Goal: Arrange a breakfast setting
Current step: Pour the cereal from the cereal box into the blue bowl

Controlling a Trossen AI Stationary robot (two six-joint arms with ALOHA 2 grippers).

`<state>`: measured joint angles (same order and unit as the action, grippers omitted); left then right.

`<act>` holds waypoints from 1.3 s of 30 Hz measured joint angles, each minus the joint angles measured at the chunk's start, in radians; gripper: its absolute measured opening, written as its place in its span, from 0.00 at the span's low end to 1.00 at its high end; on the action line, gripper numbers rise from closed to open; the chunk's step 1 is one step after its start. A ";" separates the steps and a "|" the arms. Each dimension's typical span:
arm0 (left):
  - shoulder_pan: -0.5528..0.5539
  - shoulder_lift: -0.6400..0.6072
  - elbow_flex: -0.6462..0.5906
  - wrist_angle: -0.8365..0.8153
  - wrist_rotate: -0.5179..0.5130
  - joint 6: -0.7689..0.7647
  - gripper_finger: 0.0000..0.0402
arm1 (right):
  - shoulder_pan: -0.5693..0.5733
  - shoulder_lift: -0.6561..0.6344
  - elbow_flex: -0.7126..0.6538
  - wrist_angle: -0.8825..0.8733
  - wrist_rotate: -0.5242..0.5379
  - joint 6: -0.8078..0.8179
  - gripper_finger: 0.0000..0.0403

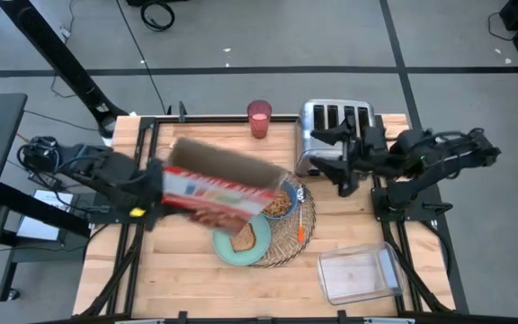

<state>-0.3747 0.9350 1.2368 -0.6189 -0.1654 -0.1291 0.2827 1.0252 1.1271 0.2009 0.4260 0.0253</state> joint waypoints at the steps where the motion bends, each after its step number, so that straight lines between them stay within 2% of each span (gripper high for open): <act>1: -0.014 -0.043 -0.056 0.034 0.026 0.001 0.53 | 0.016 0.023 0.000 0.046 0.055 -0.011 0.81; 5: -0.067 -0.191 -0.278 0.137 0.158 0.022 0.53 | 0.054 0.112 0.000 0.225 0.246 -0.100 0.80; 9: -0.111 -0.308 -0.499 0.286 0.275 0.042 0.53 | 0.076 0.194 0.000 0.360 0.371 -0.158 0.79; 11: -0.137 -0.339 -0.609 0.366 0.335 0.042 0.53 | 0.078 0.226 0.000 0.407 0.413 -0.160 0.78; 16: -0.217 -0.322 -0.821 0.535 0.494 0.224 0.53 | 0.077 0.280 0.000 0.452 0.497 -0.151 0.77; 23: -0.311 -0.248 -0.969 0.817 0.473 0.278 0.53 | 0.082 0.299 -0.001 0.479 0.521 -0.094 0.77; 32: -0.357 -0.221 -1.089 0.870 0.447 0.254 0.53 | 0.134 0.298 -0.001 0.479 0.573 -0.065 0.77; 35: -0.382 -0.223 -1.095 0.900 0.455 0.210 0.53 | 0.155 0.298 -0.001 0.479 0.587 -0.046 0.77; 39: -0.422 -0.221 -1.096 0.856 0.453 0.173 0.53 | 0.178 0.298 -0.001 0.478 0.614 -0.045 0.77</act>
<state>-0.7966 0.7136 0.1412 0.2367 0.2878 0.0437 0.4610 1.3231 1.1259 0.6790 1.0400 -0.0194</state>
